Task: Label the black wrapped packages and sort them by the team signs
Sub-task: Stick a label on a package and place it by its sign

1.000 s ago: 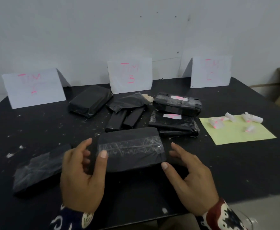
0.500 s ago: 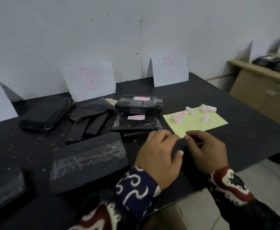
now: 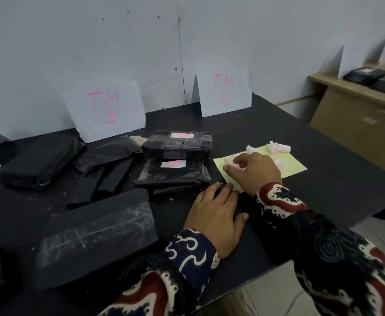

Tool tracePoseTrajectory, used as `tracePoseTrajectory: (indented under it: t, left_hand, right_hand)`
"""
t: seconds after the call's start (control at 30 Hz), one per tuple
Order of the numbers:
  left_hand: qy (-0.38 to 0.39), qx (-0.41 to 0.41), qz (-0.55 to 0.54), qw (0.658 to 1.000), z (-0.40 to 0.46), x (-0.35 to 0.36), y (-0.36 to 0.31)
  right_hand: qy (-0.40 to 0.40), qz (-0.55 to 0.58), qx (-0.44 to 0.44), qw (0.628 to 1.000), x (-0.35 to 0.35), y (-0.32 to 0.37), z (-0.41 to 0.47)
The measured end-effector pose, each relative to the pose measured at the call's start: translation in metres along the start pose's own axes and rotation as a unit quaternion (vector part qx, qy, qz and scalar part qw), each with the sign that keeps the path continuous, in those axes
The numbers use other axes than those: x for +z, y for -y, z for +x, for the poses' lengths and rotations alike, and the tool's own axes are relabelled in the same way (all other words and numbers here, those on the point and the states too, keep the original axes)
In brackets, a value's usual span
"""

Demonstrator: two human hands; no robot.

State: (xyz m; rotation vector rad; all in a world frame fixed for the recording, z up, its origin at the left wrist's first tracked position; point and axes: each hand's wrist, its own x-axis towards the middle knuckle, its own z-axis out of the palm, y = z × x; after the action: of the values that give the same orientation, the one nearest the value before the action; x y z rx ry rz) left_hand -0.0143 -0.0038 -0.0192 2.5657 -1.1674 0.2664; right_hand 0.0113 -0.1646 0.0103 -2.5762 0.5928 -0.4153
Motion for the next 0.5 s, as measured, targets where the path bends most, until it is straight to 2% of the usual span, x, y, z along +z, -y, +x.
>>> tracePoseTrajectory:
  t: [0.2,0.37,0.5]
  left_hand:
    - [-0.002,-0.003,-0.004,1.000,0.001,0.001,0.000]
    - [0.002,-0.005,-0.012,1.000,0.001,0.000,0.000]
    - [0.001,-0.004,-0.032,0.999,0.000,0.000,0.000]
  right_hand:
    - [0.003,-0.005,-0.006,1.000,0.012,-0.004,0.007]
    - [-0.049,0.111,0.014,0.992,0.011,-0.010,0.004]
    - [-0.093,0.144,0.012,0.985,0.005,-0.005,-0.003]
